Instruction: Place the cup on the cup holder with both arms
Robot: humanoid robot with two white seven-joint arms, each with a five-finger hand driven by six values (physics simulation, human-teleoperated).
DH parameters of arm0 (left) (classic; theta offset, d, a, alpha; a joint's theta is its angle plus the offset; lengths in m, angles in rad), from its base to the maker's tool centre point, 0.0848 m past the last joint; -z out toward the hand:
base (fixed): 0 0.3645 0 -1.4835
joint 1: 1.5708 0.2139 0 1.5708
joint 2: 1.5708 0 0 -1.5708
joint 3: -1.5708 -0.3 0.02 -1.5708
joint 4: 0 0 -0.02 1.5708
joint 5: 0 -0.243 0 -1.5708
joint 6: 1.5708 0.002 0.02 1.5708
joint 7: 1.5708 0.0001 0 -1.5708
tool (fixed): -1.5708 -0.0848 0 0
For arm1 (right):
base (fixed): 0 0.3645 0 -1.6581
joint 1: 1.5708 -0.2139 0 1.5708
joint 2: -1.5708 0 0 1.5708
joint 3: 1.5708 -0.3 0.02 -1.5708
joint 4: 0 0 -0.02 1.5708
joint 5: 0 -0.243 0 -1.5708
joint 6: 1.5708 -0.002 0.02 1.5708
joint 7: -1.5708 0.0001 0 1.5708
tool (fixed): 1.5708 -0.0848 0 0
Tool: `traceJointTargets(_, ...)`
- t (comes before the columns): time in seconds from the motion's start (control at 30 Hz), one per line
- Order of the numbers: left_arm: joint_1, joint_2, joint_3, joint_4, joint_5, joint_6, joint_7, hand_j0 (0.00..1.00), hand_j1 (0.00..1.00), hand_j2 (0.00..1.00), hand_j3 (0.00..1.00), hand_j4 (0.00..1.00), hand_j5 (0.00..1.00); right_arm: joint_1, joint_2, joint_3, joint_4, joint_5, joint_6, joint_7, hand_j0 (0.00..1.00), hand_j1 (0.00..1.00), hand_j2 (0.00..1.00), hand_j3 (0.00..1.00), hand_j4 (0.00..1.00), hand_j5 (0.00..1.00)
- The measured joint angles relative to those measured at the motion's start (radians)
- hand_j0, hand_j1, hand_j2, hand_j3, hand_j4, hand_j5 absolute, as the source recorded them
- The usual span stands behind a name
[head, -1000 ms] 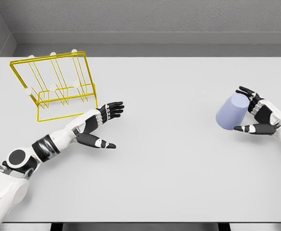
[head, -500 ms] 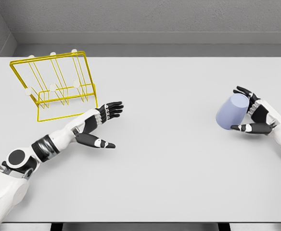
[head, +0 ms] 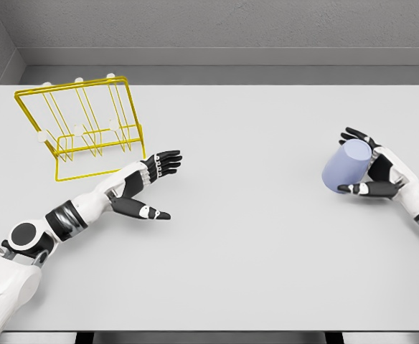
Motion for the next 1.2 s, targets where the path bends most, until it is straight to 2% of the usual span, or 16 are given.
traceJointTargets(0.17, 0.000, 0.000, 0.000, 0.000, 0.001, 0.000, 0.000, 1.00, 1.00, 1.00, 1.00, 1.00, 1.00, -0.009, 0.010, 0.000, 0.000, 0.002, 0.005, 0.000, 1.00, 1.00, 1.00, 1.00, 1.00, 1.00)
traceJointTargets(0.57, 0.000, 0.000, 0.000, -0.002, 0.003, -0.003, 0.000, 1.00, 1.00, 1.00, 1.00, 1.00, 1.00, -0.014, 0.021, 0.001, 0.017, 0.001, 0.014, 0.001, 0.89, 0.89, 0.89, 0.89, 0.89, 0.89)
traceJointTargets(0.63, 0.000, 0.000, 0.000, -0.002, 0.003, -0.003, 0.000, 1.00, 1.00, 1.00, 1.00, 1.00, 1.00, -0.014, 0.023, 0.000, 0.018, 0.000, 0.014, 0.002, 0.84, 0.84, 0.84, 0.84, 0.84, 0.84)
traceJointTargets(1.2, 0.002, 0.002, 0.000, -0.005, 0.003, -0.003, 0.000, 1.00, 1.00, 1.00, 1.00, 1.00, 1.00, -0.014, 0.028, -0.002, 0.025, -0.007, 0.014, 0.003, 0.75, 0.75, 0.75, 0.75, 0.75, 0.75)
